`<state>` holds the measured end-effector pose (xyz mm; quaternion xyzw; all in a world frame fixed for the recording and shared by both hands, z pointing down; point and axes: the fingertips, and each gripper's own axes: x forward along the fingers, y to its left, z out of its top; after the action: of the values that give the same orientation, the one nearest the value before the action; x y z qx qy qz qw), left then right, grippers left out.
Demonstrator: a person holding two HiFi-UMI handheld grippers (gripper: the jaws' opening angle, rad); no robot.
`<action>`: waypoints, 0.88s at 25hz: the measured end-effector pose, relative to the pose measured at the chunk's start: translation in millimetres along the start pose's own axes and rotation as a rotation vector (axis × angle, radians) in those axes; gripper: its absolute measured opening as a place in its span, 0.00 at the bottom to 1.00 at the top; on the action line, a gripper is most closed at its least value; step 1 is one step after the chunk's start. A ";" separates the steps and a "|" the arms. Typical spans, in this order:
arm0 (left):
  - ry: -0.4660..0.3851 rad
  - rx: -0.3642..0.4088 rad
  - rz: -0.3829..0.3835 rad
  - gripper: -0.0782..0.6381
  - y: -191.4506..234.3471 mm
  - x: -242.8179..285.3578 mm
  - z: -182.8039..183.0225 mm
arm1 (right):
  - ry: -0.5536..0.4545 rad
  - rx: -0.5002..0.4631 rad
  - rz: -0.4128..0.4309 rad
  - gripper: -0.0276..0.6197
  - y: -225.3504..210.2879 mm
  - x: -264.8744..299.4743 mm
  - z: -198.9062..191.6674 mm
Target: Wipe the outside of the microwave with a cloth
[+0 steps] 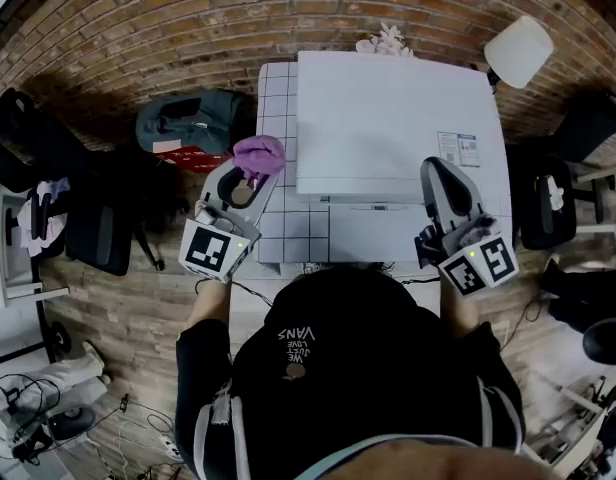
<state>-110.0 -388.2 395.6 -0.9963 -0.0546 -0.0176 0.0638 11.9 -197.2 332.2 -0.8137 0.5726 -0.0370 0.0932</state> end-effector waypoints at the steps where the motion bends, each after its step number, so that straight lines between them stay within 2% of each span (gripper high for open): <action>1: -0.012 0.003 -0.001 0.31 -1.1 -2.5 -9.2 | 0.007 0.000 -0.002 0.05 7.6 4.5 -3.9; 4: -0.030 -0.028 -0.024 0.31 -15.4 -7.7 -37.8 | 0.031 -0.005 -0.003 0.05 28.1 14.0 -14.7; 8: -0.069 -0.159 -0.024 0.31 -30.6 -9.3 -62.5 | 0.061 -0.012 -0.006 0.05 43.2 21.9 -26.2; 13: -0.120 -0.265 -0.037 0.31 -32.6 0.6 -77.6 | 0.090 -0.020 -0.012 0.05 53.1 30.1 -35.5; 19: -0.146 -0.282 -0.051 0.31 0.3 32.1 -87.0 | 0.111 -0.050 -0.036 0.05 56.9 36.3 -34.7; 22: -0.161 -0.239 -0.069 0.31 26.7 59.8 -88.3 | 0.114 -0.054 -0.041 0.05 57.6 36.8 -34.3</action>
<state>-50.1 -419.5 482.2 -0.9925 -0.0911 0.0539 -0.0608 -34.5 -254.4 353.0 -0.8241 0.5608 -0.0698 0.0379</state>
